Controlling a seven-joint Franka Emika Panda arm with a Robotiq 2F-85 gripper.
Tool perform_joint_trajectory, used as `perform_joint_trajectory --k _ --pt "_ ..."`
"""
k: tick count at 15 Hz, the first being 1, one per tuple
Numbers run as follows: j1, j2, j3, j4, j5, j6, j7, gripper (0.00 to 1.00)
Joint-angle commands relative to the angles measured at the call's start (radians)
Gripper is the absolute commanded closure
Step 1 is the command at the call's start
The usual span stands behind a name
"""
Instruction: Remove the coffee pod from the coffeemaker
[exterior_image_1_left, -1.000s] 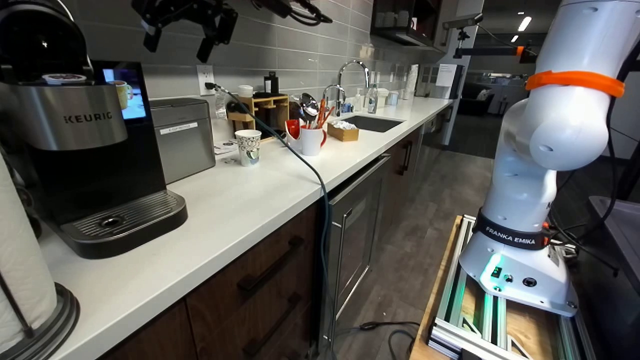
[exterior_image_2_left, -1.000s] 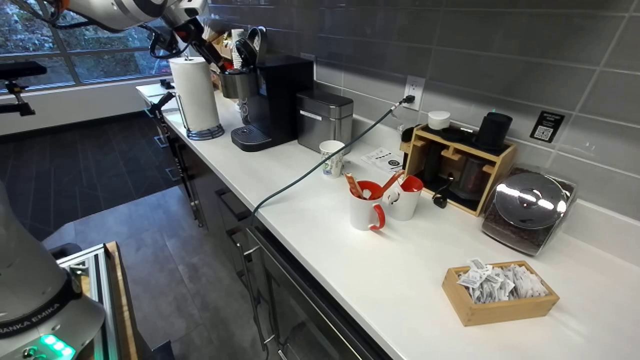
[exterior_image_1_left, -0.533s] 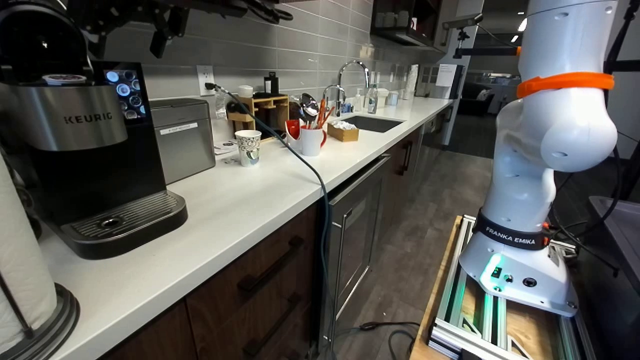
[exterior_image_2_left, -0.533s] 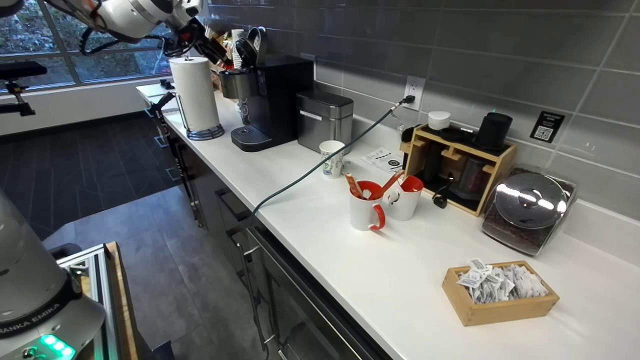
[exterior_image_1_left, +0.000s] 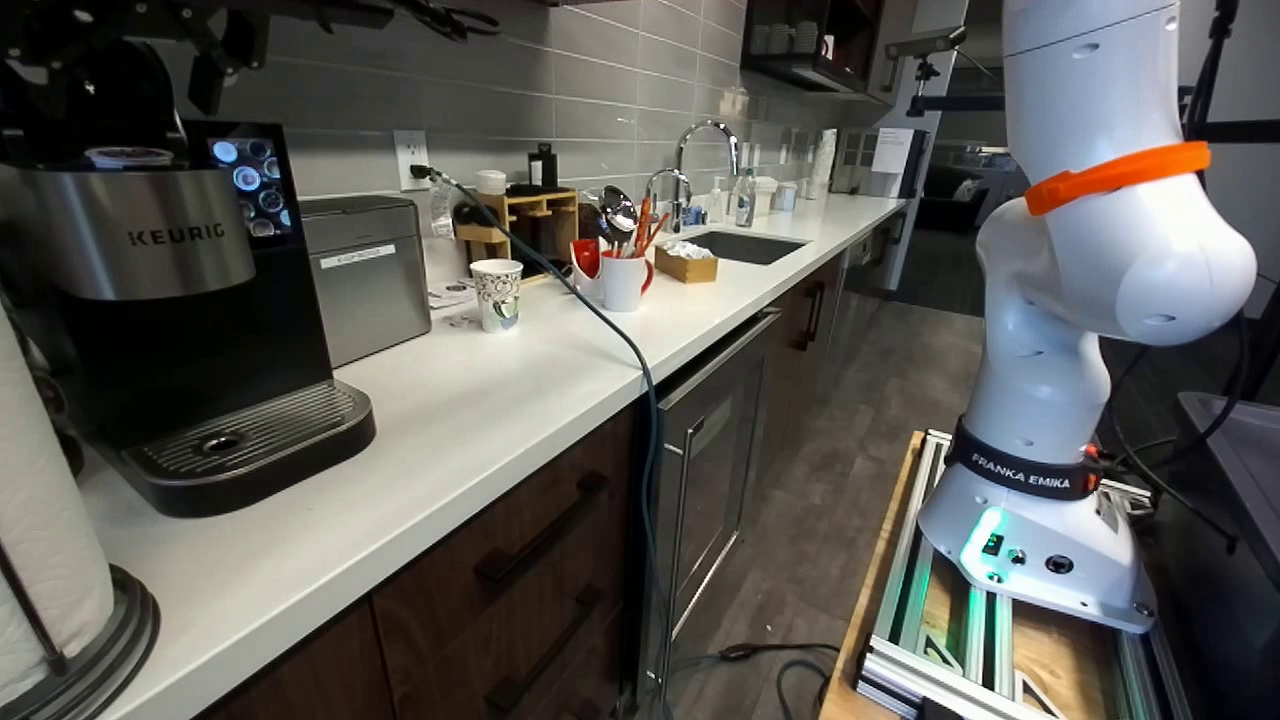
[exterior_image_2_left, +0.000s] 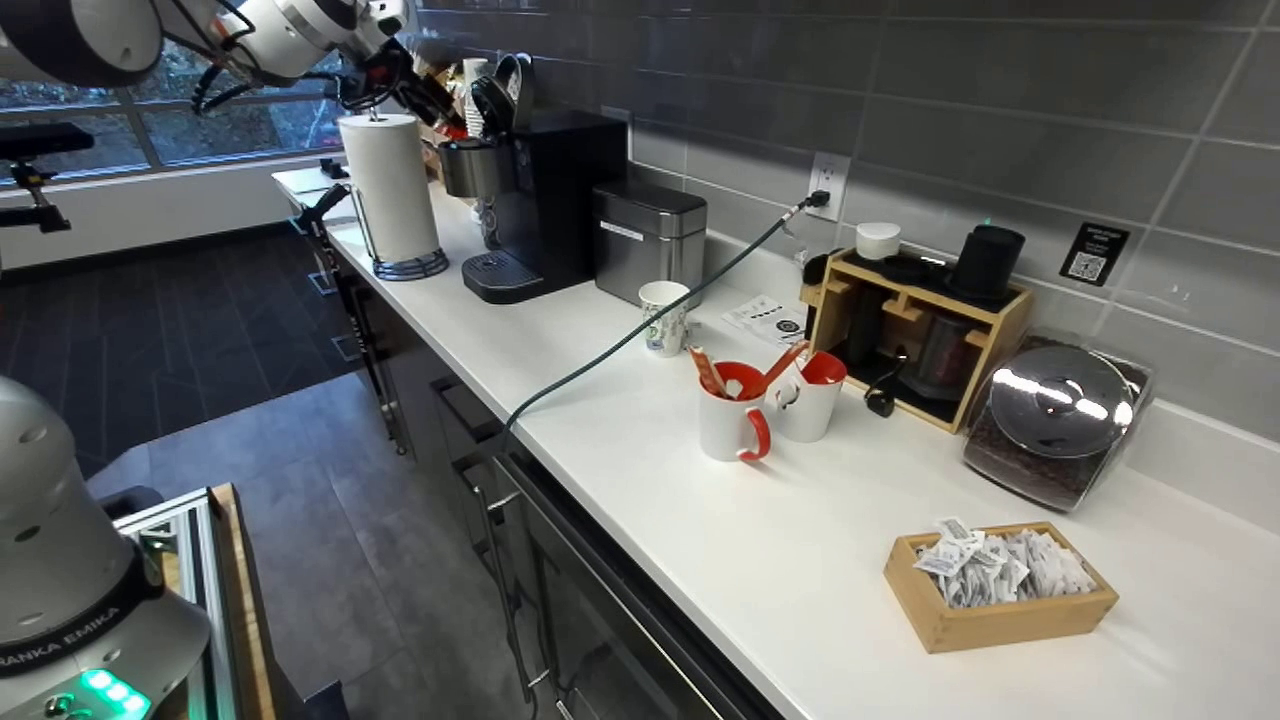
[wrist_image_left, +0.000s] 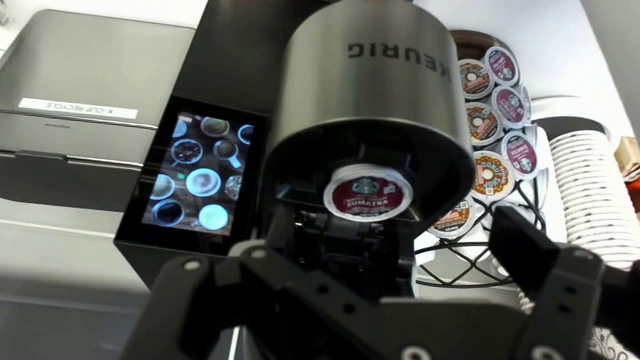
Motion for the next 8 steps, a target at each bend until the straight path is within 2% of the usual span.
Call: perform_joint_trajectory --k 1,7,8 --pt "0.053 0.073 -0.052 0.093 0.030 -0.031 0.016 0.00" --pt "0.080 0.113 -0.113 0.128 0.055 -0.021 0.047 0.00" --pt "0.084 0.117 -0.118 0.136 0.062 -0.020 0.047 0.05"
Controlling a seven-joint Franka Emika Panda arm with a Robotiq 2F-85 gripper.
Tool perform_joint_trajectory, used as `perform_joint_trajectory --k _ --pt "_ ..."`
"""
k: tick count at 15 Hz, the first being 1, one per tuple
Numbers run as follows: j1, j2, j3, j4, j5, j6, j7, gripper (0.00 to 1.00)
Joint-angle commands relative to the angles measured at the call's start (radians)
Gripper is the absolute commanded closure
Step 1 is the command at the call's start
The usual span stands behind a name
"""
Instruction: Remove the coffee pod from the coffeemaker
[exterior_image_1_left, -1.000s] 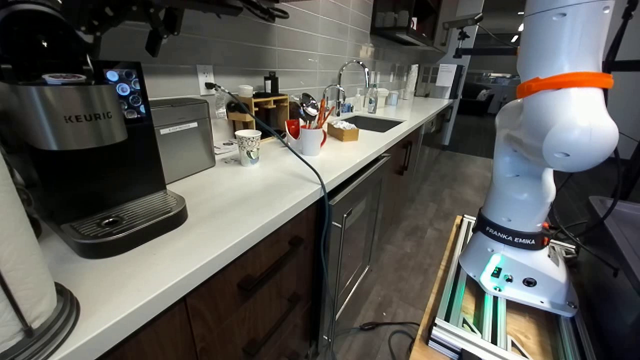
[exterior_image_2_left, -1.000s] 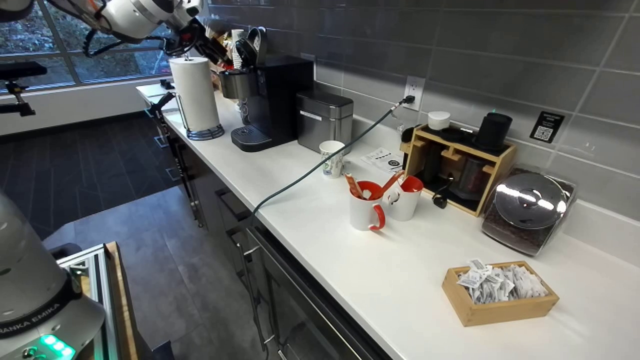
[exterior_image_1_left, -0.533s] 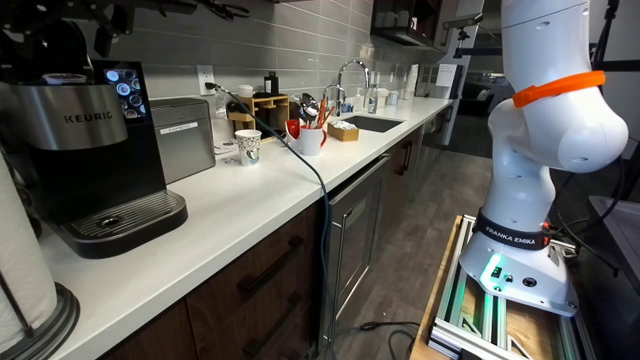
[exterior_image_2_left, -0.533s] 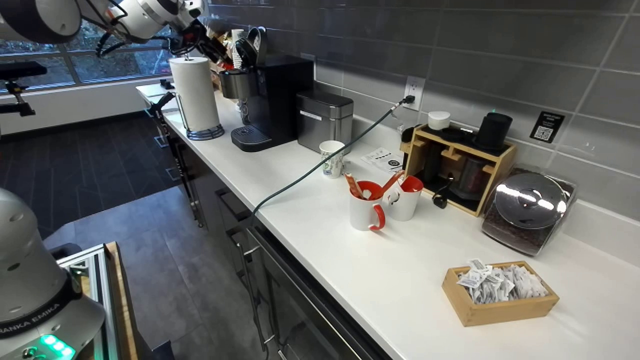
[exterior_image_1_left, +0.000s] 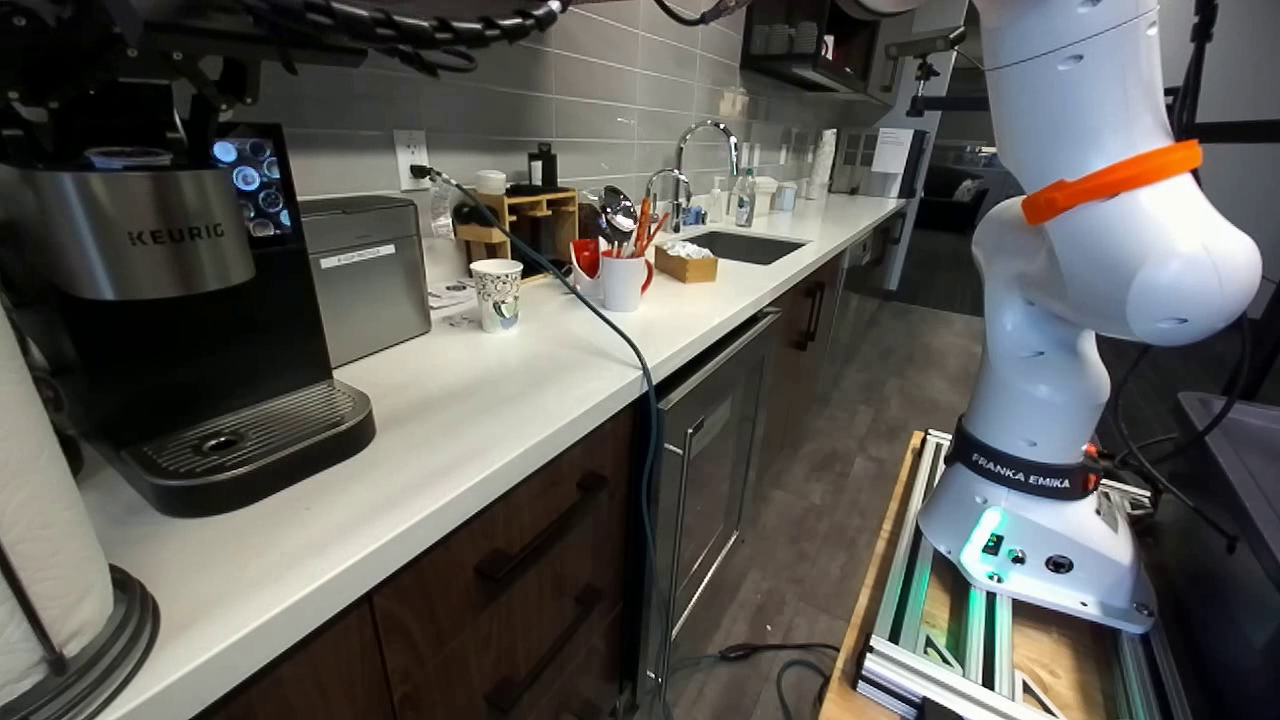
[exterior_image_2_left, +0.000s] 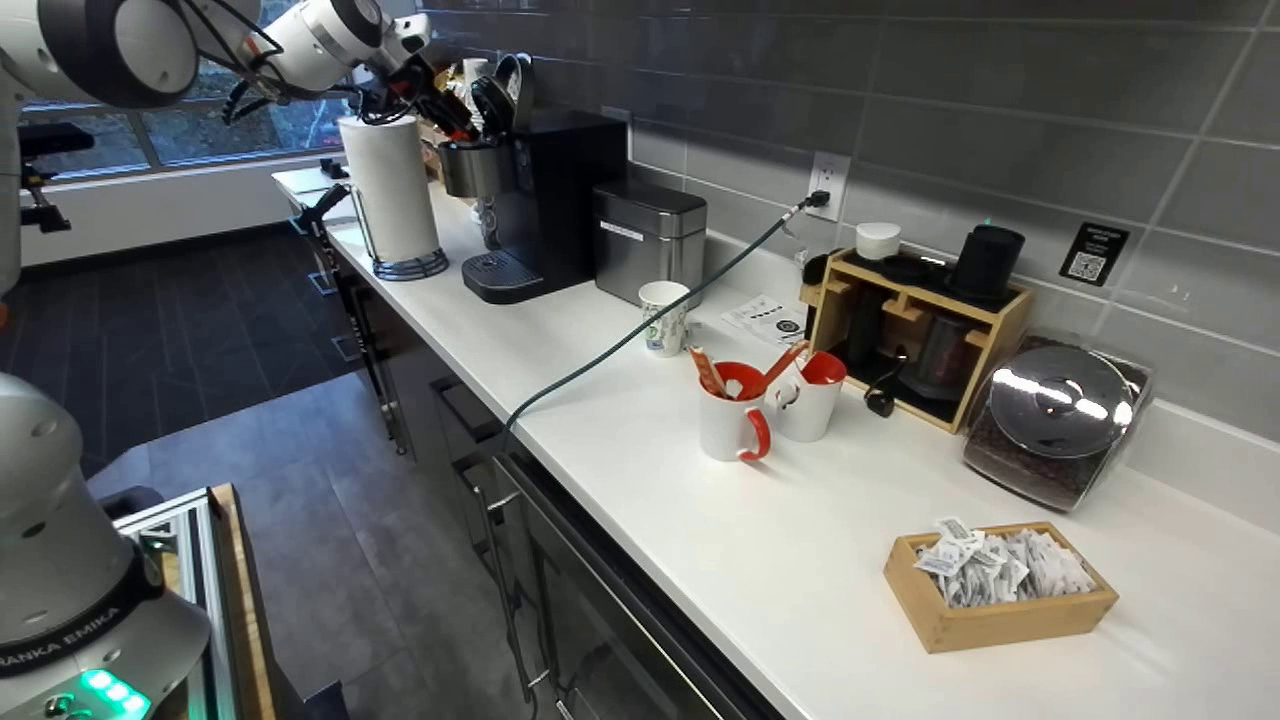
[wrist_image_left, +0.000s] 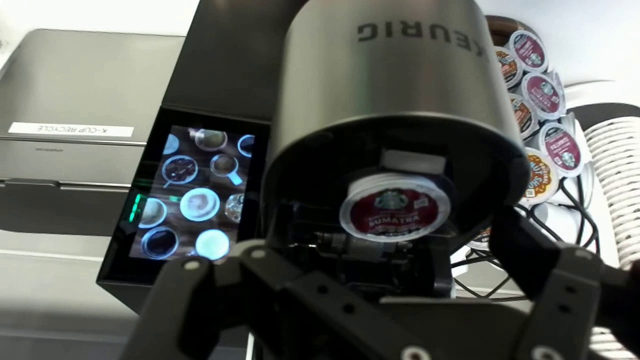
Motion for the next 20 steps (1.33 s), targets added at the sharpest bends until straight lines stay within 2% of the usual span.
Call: perform_joint_trajectory --k 1,3,4,7,12,13,14,15,16,17,20 --pt "0.035 0.031 -0.033 0.054 0.040 -0.020 0.017 0.26" --pt "0.019 0.028 -0.008 0.054 0.032 -0.023 0.024 0.31" --pt "0.020 0.025 -0.005 0.054 0.031 -0.025 0.025 0.37" --pt "0.019 0.009 0.008 0.045 0.044 -0.029 0.023 0.63" --pt "0.014 -0.004 0.013 0.032 0.058 -0.022 0.040 1.00" --pt "0.014 -0.008 0.010 0.030 0.054 -0.020 0.049 0.96" --pt "0.014 -0.010 0.007 0.028 0.050 -0.018 0.060 0.65" --pt "0.015 -0.016 0.003 0.025 0.042 -0.017 0.075 0.69" --pt "0.015 -0.019 0.000 0.024 0.039 -0.016 0.084 0.69" --pt "0.018 -0.023 -0.004 0.024 0.031 -0.020 0.094 0.64" --pt "0.019 -0.025 -0.008 0.025 0.028 -0.027 0.104 0.39"
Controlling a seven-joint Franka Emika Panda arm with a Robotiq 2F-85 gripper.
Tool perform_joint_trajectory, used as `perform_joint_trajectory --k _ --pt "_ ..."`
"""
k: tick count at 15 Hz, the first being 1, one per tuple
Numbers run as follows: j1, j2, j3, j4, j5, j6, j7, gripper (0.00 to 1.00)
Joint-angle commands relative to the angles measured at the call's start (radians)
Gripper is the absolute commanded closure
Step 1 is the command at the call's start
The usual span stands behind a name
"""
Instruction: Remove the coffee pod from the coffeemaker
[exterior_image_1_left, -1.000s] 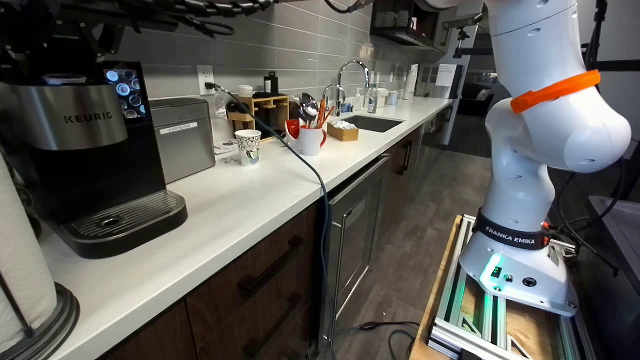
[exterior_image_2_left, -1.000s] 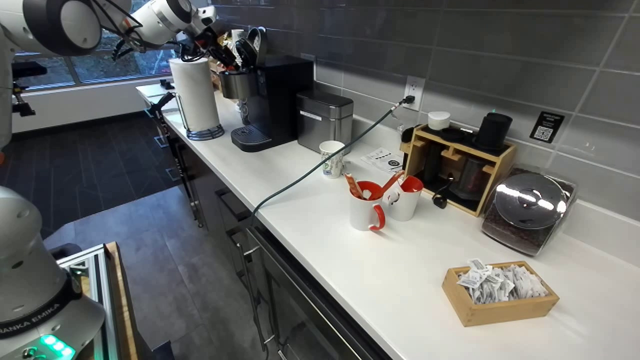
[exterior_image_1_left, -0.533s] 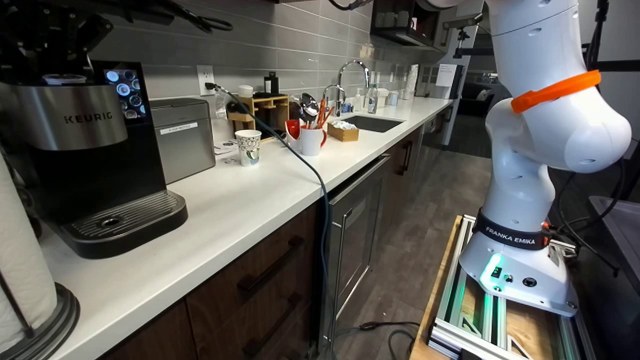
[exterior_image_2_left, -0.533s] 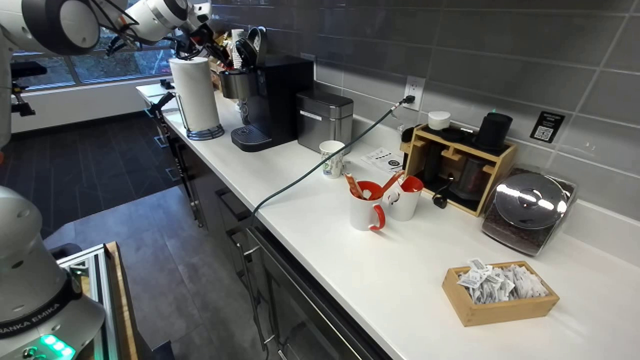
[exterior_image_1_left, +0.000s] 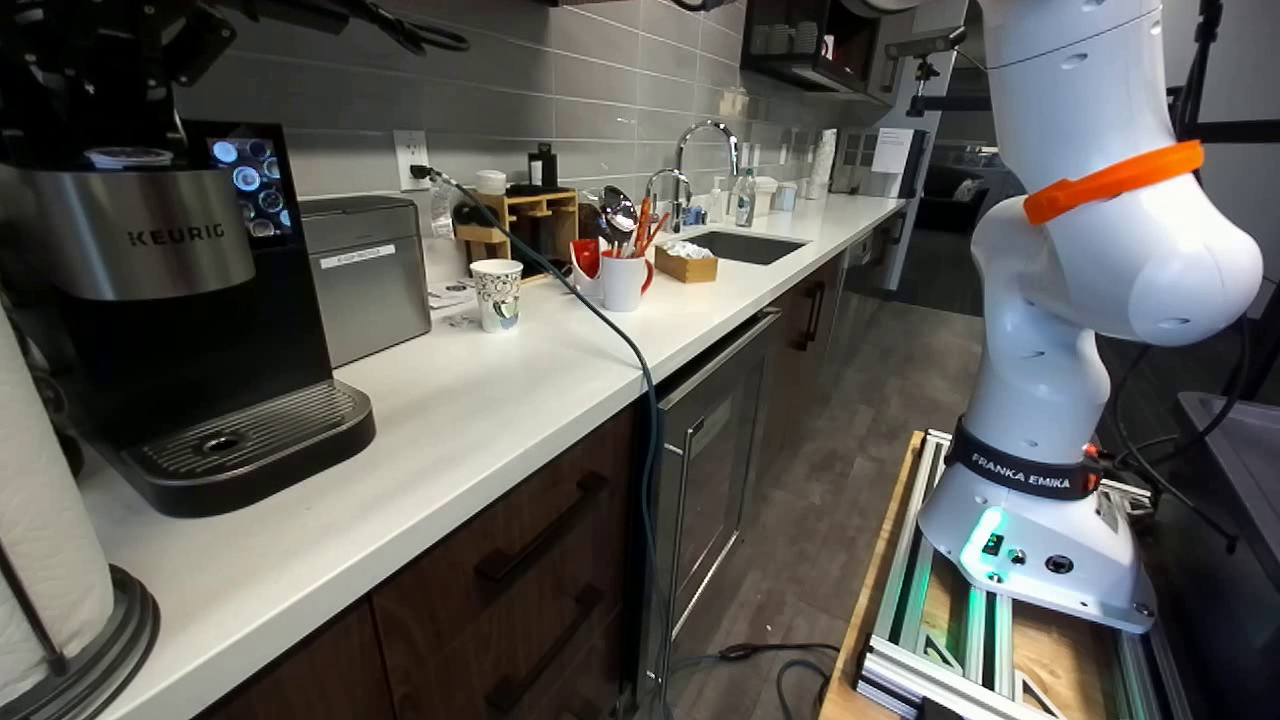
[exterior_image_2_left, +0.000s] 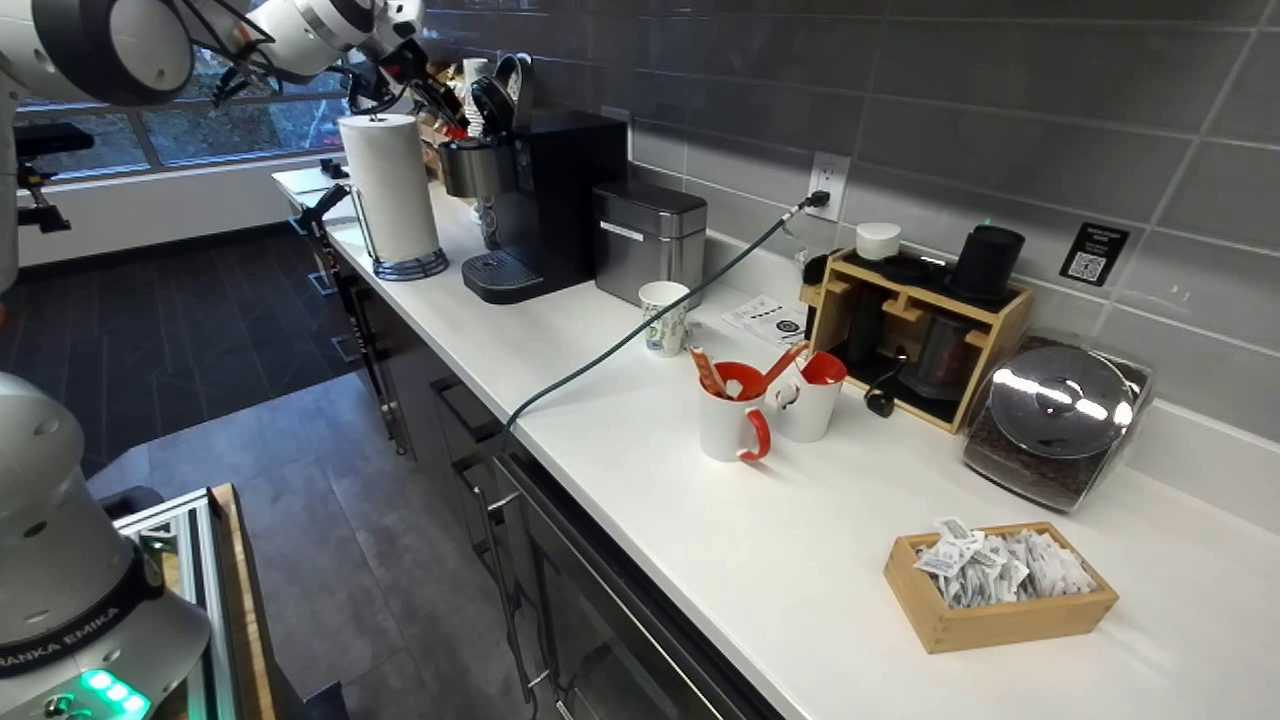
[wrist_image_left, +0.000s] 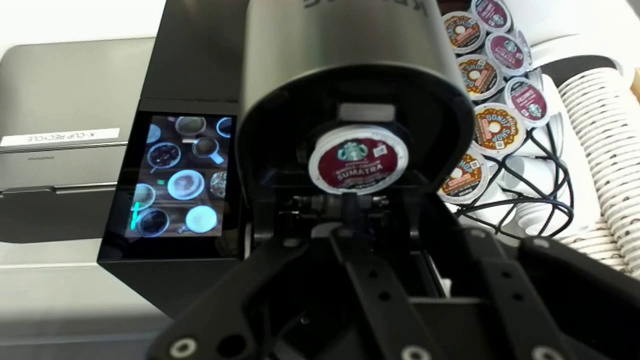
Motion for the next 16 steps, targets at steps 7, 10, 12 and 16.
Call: perform_joint_trajectory --k 7,10,12,16 --pt "0.002 -0.008 -0.010 -0.019 0.008 -0.059 0.032 0.00" --pt "0.000 -0.005 -0.013 -0.022 0.011 -0.070 0.035 0.00" --pt "0.000 0.000 -0.012 -0.021 0.016 -0.076 0.035 0.00" --pt "0.000 0.016 -0.012 -0.014 0.014 -0.065 0.036 0.00"
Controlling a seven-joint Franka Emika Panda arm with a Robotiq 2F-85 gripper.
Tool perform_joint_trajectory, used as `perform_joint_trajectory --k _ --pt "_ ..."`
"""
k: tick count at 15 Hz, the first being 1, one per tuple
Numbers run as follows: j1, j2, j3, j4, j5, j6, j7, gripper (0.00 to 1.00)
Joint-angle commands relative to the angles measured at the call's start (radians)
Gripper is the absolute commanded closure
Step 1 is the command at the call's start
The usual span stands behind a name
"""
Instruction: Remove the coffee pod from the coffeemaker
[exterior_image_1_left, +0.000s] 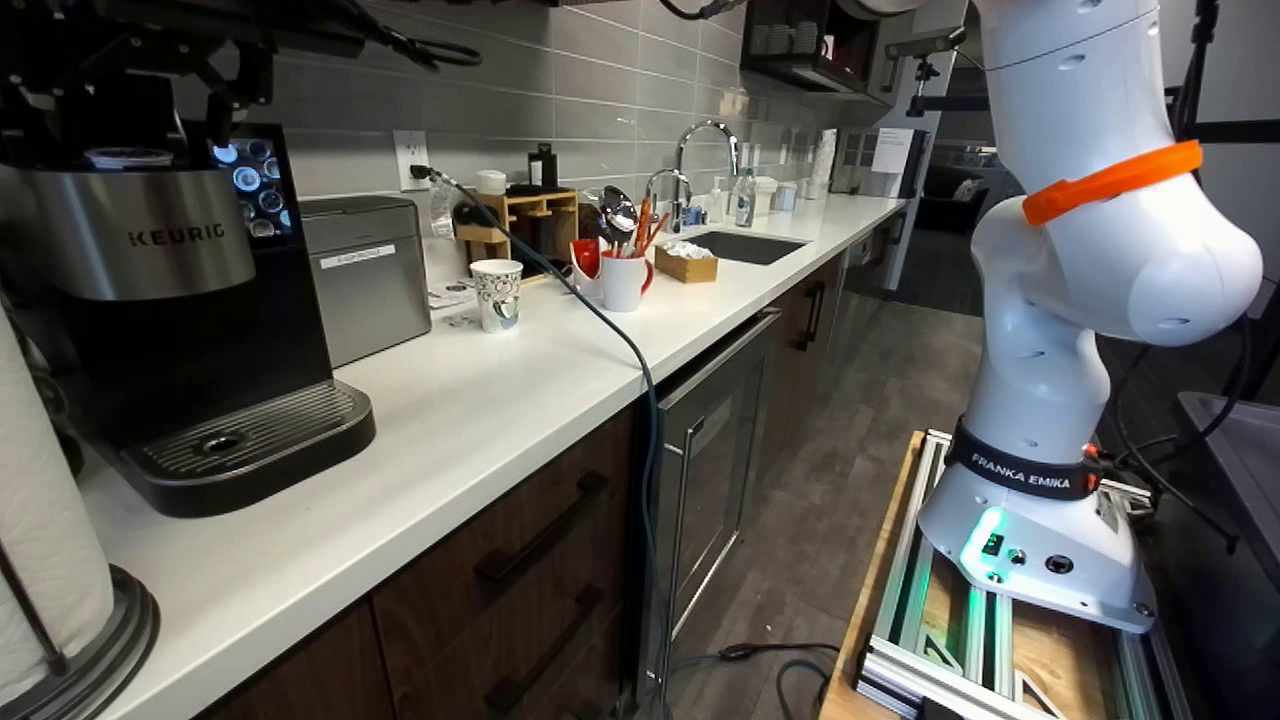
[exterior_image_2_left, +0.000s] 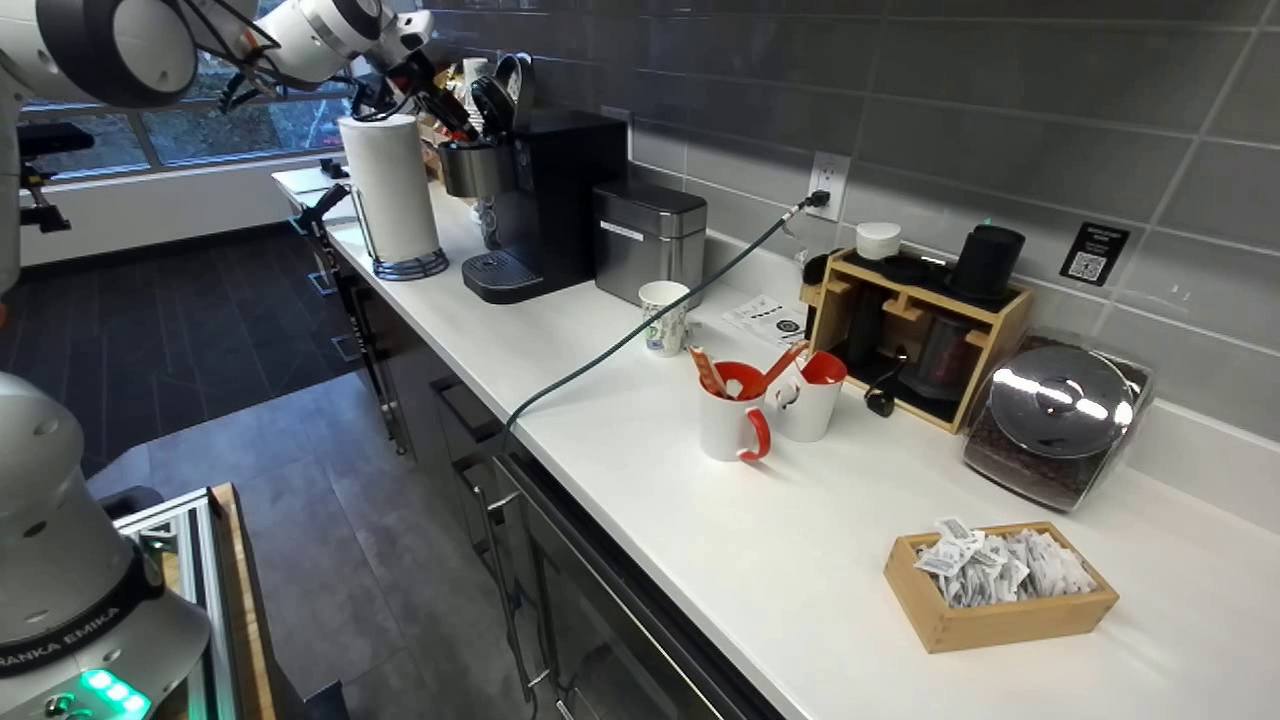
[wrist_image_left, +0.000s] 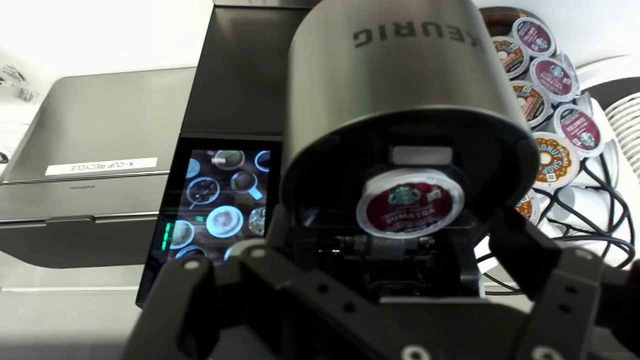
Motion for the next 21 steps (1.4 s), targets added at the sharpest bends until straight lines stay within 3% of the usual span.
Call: perform_joint_trajectory --k 1,4,5,7,12,21 --pt "0.003 0.011 0.000 0.001 0.008 -0.006 0.020 0.00" --pt "0.002 0.019 -0.001 0.006 0.007 -0.003 0.022 0.02" --pt "0.001 0.022 0.000 0.007 0.008 -0.001 0.022 0.26" --pt "0.000 0.029 0.000 0.010 0.008 0.006 0.020 0.30" --pt "0.004 0.038 -0.005 0.021 -0.010 0.037 0.025 0.70" --pt "0.026 -0.023 0.003 0.010 -0.042 0.005 0.017 0.72"
